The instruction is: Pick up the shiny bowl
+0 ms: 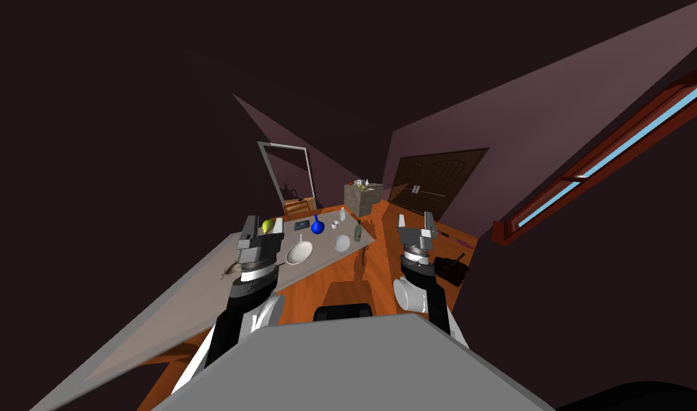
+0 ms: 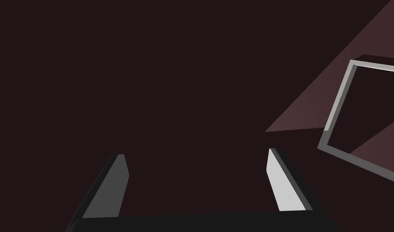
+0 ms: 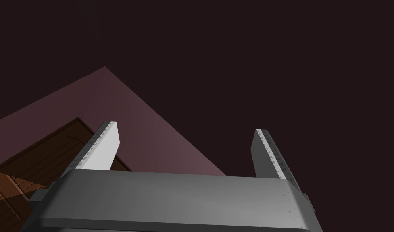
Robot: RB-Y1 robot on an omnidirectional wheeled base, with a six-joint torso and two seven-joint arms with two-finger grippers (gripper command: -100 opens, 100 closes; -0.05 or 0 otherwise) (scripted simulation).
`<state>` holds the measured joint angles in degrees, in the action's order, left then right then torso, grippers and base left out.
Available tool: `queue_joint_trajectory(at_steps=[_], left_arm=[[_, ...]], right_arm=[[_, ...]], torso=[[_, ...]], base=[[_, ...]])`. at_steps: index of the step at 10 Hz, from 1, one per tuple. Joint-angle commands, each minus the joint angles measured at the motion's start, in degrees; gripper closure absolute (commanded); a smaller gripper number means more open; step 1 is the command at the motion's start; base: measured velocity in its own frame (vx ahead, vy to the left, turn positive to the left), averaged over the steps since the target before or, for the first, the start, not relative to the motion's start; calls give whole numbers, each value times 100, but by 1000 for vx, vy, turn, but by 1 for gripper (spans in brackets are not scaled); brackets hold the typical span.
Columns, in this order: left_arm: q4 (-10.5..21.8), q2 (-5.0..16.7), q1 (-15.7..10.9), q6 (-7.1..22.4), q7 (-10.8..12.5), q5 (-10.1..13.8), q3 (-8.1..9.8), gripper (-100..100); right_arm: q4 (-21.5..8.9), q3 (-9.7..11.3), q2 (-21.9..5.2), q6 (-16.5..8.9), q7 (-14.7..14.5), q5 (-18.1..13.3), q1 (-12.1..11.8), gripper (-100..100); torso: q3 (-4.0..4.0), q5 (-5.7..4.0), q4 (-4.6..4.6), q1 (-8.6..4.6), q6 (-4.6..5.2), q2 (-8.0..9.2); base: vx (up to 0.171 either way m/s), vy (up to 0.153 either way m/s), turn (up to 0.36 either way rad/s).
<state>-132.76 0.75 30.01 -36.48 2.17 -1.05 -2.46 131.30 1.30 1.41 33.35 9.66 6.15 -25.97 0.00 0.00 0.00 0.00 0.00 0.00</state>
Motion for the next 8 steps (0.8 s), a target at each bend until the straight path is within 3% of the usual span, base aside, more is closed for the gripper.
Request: queue_joint_trajectory(at_steps=[1,5,6,8], left_arm=[[171,151,-166,241,-60,8,-1,-100],[672,374,-574,882,-205,22,9,-100],[672,374,-574,882,-205,22,9,-100],[1041,471,-849,1258,-300,27,21,-100]], right_arm=[[0,0,0,0,0,0,0,0],[0,0,0,0,0,0,0,0],[0,0,0,0,0,0,0,0],[0,0,0,0,0,0,0,0]], torso=[[0,0,0,0,0,0],[-1,0,0,1,0,-1],[-2,1,-1,2,1,-3],[-2,1,-1,1,0,-2]], base=[[0,0,0],[-3,0,0],[0,0,0],[0,0,0]])
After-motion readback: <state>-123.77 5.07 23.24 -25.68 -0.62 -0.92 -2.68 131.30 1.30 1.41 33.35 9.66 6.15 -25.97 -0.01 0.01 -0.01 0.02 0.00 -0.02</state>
